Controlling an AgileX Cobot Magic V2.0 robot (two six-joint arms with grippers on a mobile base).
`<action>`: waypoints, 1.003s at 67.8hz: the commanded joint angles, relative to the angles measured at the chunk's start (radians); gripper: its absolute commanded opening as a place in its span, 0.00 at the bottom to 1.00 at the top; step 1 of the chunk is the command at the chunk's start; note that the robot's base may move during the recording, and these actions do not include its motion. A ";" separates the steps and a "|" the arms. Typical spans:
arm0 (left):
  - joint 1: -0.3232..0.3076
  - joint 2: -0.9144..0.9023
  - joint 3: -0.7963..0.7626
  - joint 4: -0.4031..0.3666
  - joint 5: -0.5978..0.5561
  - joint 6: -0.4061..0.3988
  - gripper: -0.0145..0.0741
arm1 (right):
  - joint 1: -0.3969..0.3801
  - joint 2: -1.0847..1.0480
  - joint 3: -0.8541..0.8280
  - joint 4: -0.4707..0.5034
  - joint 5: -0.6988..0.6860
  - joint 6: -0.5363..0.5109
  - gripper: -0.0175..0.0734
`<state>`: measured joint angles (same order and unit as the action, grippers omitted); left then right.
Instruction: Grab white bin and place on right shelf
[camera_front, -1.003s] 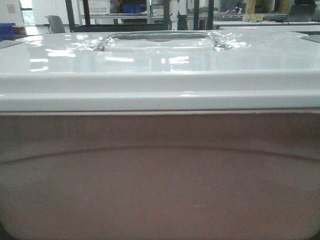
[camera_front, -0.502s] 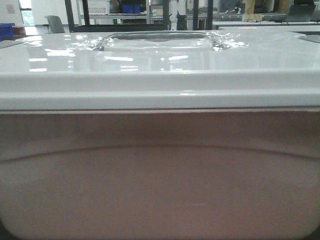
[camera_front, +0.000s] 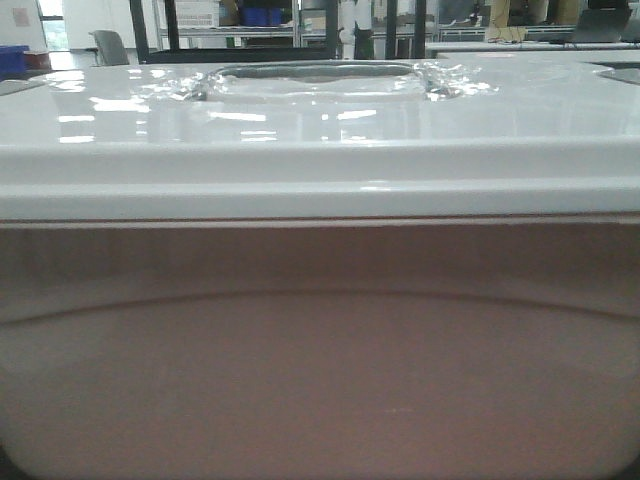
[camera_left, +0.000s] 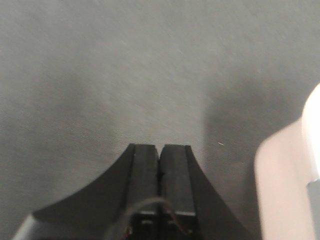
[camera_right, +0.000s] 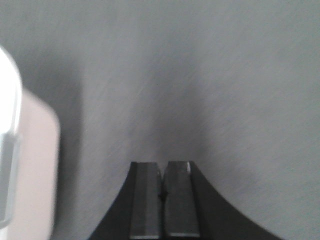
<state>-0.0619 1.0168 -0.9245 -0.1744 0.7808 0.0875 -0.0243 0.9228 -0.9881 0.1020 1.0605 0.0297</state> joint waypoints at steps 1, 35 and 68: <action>0.002 0.027 -0.037 -0.063 -0.055 -0.006 0.03 | 0.000 0.029 -0.036 0.062 -0.008 0.001 0.26; 0.002 0.106 -0.037 -0.074 -0.044 -0.006 0.03 | -0.001 0.099 -0.034 0.057 -0.076 -0.004 0.26; 0.002 0.106 -0.037 -0.067 -0.010 0.001 0.62 | -0.001 0.211 -0.034 0.068 -0.020 -0.004 0.74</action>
<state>-0.0619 1.1380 -0.9264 -0.2266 0.7854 0.0894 -0.0243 1.1498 -0.9894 0.1585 1.0671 0.0297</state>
